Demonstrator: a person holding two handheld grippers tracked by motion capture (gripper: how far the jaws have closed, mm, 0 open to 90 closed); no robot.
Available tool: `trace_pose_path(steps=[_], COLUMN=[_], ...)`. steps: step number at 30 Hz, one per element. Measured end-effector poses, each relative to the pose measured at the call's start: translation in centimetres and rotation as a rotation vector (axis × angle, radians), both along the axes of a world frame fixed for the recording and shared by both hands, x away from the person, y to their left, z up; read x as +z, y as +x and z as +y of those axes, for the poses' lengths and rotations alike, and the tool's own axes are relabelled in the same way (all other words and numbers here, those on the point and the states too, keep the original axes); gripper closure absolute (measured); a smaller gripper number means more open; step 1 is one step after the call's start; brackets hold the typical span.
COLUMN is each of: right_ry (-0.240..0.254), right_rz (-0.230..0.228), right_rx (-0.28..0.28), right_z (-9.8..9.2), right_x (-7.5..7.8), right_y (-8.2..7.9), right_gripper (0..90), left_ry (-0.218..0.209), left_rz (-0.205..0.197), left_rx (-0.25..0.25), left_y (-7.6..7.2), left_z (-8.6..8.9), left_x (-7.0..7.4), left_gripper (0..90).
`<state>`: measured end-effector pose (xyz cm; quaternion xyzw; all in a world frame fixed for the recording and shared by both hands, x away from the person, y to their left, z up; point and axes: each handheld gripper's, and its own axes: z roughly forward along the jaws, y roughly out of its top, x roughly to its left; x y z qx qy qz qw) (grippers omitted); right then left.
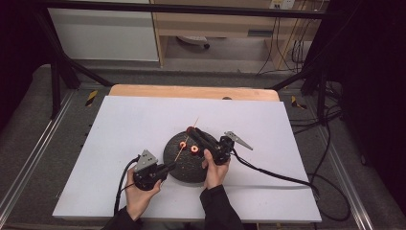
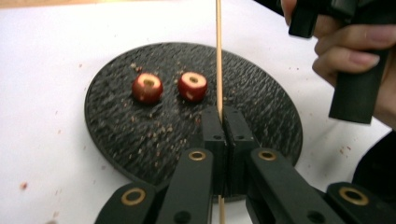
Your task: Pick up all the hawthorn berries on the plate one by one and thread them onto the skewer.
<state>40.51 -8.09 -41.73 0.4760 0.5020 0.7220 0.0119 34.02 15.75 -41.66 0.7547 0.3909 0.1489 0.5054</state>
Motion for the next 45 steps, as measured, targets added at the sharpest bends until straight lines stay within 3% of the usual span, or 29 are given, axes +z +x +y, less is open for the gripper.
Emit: trace_pose_path(steps=[17, 35, 42, 45], right_ry=[-0.048, -0.097, -0.176, -0.233], right_rz=[0.003, 0.024, 0.011, -0.009], right_rx=[0.043, 0.08, 0.084, 0.088], right_z=[0.0, 0.3, -0.3, -0.9], right_x=[-0.1, -0.8, 0.0, 0.5], right_y=[-0.9, -1.5, -1.6, -1.6], right_gripper=[63.2, 62.7, 49.0, 40.5], left_ry=[-0.005, 0.003, 0.019, 0.023], left_rz=[0.004, 0.004, 0.001, 0.01], left_rx=[-0.007, -0.018, -0.027, -0.023], left_y=[2.1, 2.6, 2.3, 2.1], left_z=[-1.6, -2.0, -0.9, 0.0], left_x=[1.7, 1.6, 1.5, 1.3], left_gripper=[88.6, 88.7, 88.7, 88.7])
